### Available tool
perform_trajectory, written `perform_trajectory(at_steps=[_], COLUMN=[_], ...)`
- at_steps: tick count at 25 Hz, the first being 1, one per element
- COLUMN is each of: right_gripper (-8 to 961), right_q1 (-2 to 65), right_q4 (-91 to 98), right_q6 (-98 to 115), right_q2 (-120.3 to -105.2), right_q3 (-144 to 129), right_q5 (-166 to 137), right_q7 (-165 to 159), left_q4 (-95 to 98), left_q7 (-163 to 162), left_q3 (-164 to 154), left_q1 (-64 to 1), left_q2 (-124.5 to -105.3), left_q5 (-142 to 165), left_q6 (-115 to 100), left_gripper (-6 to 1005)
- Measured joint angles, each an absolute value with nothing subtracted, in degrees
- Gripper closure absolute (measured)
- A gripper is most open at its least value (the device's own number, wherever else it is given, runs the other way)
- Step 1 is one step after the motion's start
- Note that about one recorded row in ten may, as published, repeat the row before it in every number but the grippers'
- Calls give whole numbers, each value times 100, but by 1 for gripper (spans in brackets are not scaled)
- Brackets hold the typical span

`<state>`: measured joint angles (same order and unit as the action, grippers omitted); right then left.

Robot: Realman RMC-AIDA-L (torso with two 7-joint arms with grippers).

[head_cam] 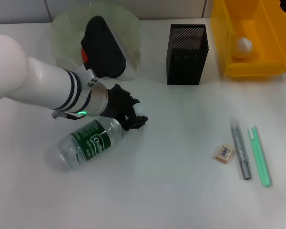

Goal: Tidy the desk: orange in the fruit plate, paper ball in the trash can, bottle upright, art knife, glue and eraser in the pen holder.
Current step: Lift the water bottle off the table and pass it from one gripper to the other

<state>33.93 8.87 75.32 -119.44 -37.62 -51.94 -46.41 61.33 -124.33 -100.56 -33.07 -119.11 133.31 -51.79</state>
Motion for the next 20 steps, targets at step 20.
perform_trajectory(at_steps=[20], right_gripper=[209], right_q1=[3413], right_q4=[888], right_q6=[7561], right_q2=[-11953], right_q3=[-3802], right_q5=[-5194], right_q7=[-4641], left_q4=[8121], left_q7=[-12061], left_q3=[-9699], left_q1=[-1475], left_q2=[-11863], left_q5=[12869], left_q6=[-3669], left_gripper=[532])
